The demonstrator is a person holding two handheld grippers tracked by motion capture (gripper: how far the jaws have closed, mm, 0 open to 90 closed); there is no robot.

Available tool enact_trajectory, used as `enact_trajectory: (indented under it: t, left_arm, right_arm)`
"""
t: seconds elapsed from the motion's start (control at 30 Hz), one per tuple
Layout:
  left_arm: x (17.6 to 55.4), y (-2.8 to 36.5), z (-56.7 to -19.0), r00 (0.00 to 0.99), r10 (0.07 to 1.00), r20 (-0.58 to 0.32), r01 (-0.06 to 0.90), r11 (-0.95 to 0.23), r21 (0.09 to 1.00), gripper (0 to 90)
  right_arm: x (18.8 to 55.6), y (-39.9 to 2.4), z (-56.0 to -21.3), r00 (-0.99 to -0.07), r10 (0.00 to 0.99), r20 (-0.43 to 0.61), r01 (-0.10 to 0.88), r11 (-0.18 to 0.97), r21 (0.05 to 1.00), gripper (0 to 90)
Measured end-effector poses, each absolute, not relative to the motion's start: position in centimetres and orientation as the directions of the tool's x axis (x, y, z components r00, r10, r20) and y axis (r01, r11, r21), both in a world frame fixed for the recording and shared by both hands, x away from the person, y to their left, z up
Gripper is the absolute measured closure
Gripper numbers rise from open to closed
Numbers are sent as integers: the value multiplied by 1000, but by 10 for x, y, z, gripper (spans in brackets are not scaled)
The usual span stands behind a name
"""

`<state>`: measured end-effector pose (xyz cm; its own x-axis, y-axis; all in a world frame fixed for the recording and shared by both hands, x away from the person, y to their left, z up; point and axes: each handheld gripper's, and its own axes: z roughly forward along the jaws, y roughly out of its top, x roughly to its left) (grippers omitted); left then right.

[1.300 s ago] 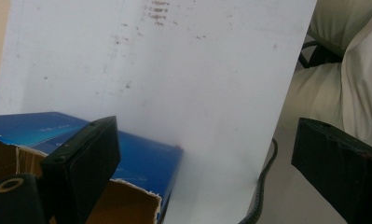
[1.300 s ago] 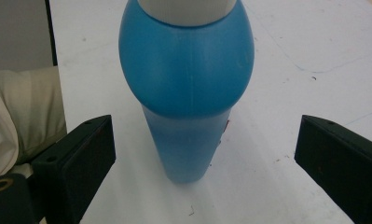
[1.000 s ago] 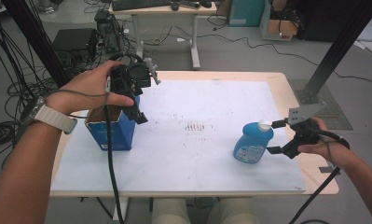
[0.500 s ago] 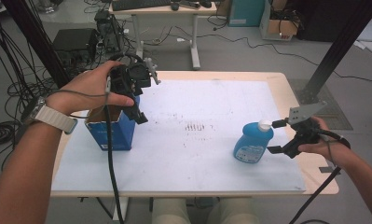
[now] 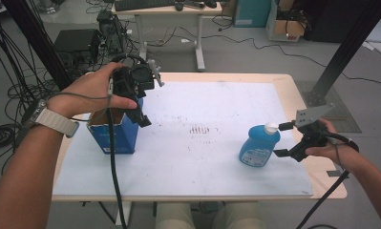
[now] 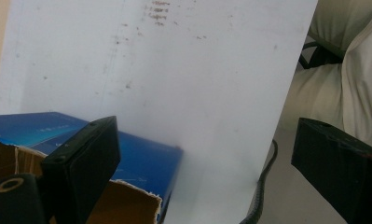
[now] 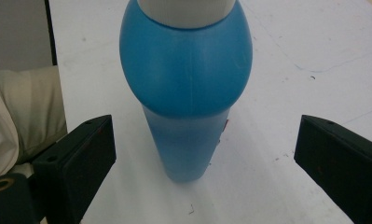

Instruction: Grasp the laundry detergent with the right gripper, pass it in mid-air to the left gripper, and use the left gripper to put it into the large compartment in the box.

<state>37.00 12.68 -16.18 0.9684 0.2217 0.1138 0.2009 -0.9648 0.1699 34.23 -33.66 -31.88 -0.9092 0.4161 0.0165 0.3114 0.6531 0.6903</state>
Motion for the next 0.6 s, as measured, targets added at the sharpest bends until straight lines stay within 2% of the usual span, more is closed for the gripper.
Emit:
enact_trajectory:
  t: [0.6]
  left_arm:
    - [370,127,-162,969,223,111,202,-964,171,84]
  right_arm:
    - [343,-336,-319,-910,413,15,308,653,692,52]
